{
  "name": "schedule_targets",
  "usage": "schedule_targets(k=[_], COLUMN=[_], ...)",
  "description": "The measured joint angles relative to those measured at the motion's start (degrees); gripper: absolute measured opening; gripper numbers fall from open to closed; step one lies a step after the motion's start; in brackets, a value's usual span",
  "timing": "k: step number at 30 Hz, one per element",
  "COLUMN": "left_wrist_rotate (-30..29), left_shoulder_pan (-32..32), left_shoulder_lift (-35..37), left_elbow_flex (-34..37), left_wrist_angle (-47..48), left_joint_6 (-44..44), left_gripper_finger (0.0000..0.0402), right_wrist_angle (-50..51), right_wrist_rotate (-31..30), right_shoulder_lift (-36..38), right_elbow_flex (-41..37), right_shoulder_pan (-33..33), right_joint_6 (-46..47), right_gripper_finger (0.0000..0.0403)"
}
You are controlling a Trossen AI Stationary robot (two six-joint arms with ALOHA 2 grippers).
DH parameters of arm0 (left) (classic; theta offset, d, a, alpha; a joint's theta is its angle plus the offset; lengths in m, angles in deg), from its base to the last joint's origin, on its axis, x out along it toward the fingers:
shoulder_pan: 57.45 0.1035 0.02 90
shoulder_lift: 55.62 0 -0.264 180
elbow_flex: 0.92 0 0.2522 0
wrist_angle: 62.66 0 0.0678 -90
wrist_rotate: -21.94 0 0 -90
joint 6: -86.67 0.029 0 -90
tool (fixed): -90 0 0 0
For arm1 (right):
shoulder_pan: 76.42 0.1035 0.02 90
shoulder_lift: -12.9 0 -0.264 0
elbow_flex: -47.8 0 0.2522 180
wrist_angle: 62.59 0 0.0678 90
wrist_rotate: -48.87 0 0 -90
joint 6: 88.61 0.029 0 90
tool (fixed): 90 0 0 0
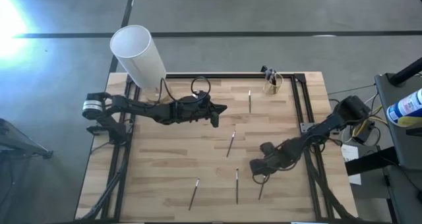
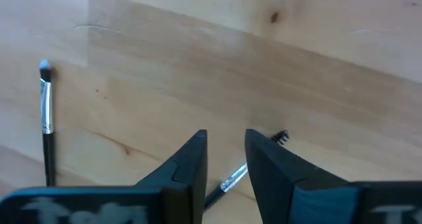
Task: Put items in baskets/containers
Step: Put the lash brush into the yellow container
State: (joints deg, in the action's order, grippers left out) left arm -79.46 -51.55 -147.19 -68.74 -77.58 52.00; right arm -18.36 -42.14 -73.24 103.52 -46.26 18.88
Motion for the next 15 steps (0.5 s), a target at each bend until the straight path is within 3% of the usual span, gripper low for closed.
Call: schedule_targets(k=[5,8,15], left_wrist_rotate=[0.00,0.00,0.02], left_shoulder_pan=[0.00,0.00,0.00], left_shoulder_lift=[0.00,0.00,0.00], left_elbow_flex=[0.00,0.00,0.00], left_wrist_angle=[0.24,0.23,0.28], left_joint_6=[-0.09,-0.42,-1.34], left_gripper_finger=[0.0000,0.0000,0.0000], right_wrist_angle=[2.41,2.53,3.26], right_wrist_rotate=[-0.21,2.71,3.99], right_shoulder_lift=[1.83,3.03,2.61], right_elbow_flex=[0.00,0.00,-0.01], right_shoulder_pan=[-0.02,-0.04,0.62], right_joint_6=[0.67,0.81,3.80], right_gripper_finger=[0.0091,0.0093,0.0128])
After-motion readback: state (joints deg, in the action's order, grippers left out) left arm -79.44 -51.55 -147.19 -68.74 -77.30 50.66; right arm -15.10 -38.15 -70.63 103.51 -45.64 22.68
